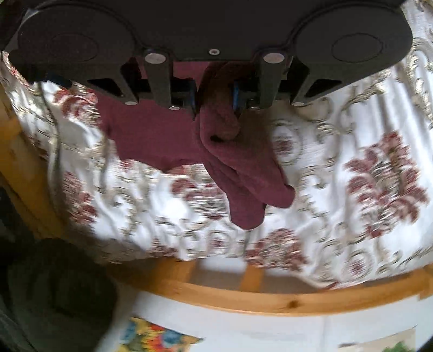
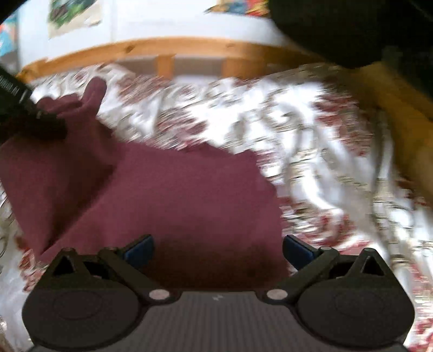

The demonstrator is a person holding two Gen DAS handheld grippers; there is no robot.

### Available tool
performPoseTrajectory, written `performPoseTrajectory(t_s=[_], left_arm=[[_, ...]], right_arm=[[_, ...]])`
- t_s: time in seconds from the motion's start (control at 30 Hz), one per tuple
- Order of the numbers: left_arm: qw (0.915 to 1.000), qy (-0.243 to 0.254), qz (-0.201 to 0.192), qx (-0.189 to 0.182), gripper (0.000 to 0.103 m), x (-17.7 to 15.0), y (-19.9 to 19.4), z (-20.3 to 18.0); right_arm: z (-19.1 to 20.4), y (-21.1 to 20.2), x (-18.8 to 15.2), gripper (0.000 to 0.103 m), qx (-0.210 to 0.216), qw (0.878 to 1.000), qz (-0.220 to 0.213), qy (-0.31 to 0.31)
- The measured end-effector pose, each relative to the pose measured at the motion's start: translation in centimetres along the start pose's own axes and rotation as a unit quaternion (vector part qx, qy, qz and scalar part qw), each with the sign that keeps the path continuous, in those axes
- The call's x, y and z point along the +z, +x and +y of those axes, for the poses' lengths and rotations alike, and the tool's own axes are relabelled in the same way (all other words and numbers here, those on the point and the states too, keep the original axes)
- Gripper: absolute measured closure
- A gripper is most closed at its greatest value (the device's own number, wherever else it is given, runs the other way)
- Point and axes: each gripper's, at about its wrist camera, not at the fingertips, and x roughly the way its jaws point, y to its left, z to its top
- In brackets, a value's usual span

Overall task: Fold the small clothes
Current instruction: 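Grasp the folded shirt with the left gripper and fold it toward the right gripper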

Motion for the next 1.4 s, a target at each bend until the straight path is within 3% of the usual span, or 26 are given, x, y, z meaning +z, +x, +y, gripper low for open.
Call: performPoseTrajectory(t_s=[0.13,0.33,0.53,0.7,0.87,1.13,1.27,1.4], left_arm=[[0.9991,0.039,0.012,-0.01,0.079,-1.0,1.4,-4.0],[0.9966,0.07,0.039,-0.019,0.079,-4.5,4.4,-7.5],[0.9938,0.104,0.035,-0.016,0.077,-6.3,5.1,-8.2],[0.995,0.088,0.029,-0.037,0.071,-6.4,4.8,-7.5],[0.9951,0.06,0.015,-0.077,0.048,-6.6,4.2,-7.2],[0.9885,0.064,-0.018,-0.136,0.013,-7.0,1.8,-7.3],[0.9854,0.069,-0.033,-0.152,0.005,-7.0,0.3,-7.1],[0.9846,0.084,-0.056,-0.143,0.002,-6.9,-1.2,-6.5]], right_arm=[[-4.0,-0.1,-0.1,0.0,-0.039,0.998,-0.005,0.055],[-6.5,0.4,-0.3,0.0,-0.026,0.994,0.007,0.104],[-5.7,0.6,-0.2,0.0,-0.03,0.995,0.004,0.094],[-6.4,0.6,-0.3,0.0,-0.032,0.993,0.002,0.118],[-8.3,1.1,-0.7,0.0,-0.013,0.984,0.011,0.177],[-9.5,1.8,-1.3,0.0,-0.01,0.973,0.018,0.229],[-9.5,2.4,-1.6,0.0,-0.007,0.969,0.028,0.245],[-9.3,3.0,-1.7,0.0,-0.008,0.967,0.036,0.25]])
